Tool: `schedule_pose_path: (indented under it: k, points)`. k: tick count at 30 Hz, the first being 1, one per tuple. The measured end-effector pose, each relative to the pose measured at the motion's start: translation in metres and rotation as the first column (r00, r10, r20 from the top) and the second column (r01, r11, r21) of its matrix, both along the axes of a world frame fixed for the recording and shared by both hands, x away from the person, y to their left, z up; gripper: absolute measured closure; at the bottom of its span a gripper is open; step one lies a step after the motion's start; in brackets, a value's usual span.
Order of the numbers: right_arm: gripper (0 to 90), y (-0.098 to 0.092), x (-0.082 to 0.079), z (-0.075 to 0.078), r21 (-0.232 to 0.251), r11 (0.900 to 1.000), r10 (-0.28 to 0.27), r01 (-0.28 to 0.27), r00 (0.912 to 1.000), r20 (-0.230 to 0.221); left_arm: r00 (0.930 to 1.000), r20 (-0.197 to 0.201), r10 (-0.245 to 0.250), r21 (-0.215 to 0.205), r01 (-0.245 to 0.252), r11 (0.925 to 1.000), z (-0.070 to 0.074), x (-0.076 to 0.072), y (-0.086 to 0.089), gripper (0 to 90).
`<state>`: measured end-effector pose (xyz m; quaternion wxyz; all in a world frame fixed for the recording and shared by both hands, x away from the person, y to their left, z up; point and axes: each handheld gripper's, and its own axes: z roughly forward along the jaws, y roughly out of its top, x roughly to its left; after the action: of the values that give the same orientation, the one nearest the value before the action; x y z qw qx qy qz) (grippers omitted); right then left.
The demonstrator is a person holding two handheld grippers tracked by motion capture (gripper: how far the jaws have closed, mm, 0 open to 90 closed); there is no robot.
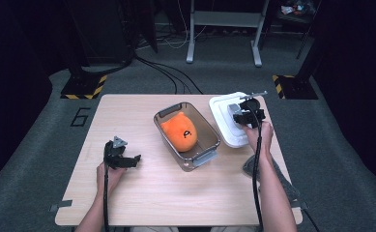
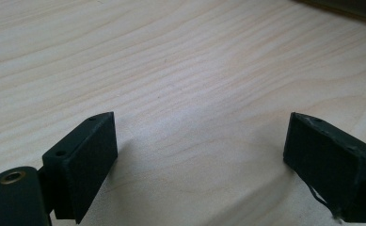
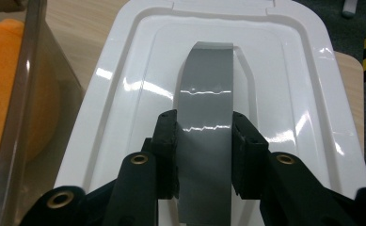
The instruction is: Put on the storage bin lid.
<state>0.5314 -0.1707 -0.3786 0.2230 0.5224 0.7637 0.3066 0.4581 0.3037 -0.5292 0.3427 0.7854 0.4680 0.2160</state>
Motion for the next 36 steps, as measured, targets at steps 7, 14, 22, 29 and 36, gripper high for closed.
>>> schedule_pose_path:
  k: [7,14,22,29,36]
  points:
    - [66.7,0.005,-0.004,0.016,0.0,1.0,0.023,-0.023,0.9997,0.01,1.0,-0.001,0.0,-0.001,0.0,1.0,0.0,0.0,0.0,10.0]
    - [66.6,0.012,-0.007,0.028,0.005,0.999,0.049,-0.049,0.9987,0.016,1.0,-0.004,-0.003,-0.004,0.003,1.0,0.0,0.0,0.0,10.0]
    - [66.6,0.022,-0.011,0.037,0.024,0.995,0.092,-0.093,0.9955,0.022,1.0,-0.004,-0.003,-0.004,0.003,1.0,0.0,0.0,0.0,10.0]
    - [66.6,0.038,-0.014,0.039,0.03,0.991,0.133,-0.134,0.9908,0.023,1.0,-0.003,-0.002,-0.004,0.002,1.0,0.0,0.0,0.0,10.0]
    - [66.6,0.053,-0.018,0.043,0.038,0.984,0.173,-0.174,0.9844,0.032,1.0,-0.002,-0.002,-0.003,0.002,1.0,0.0,0.0,0.0,10.0]
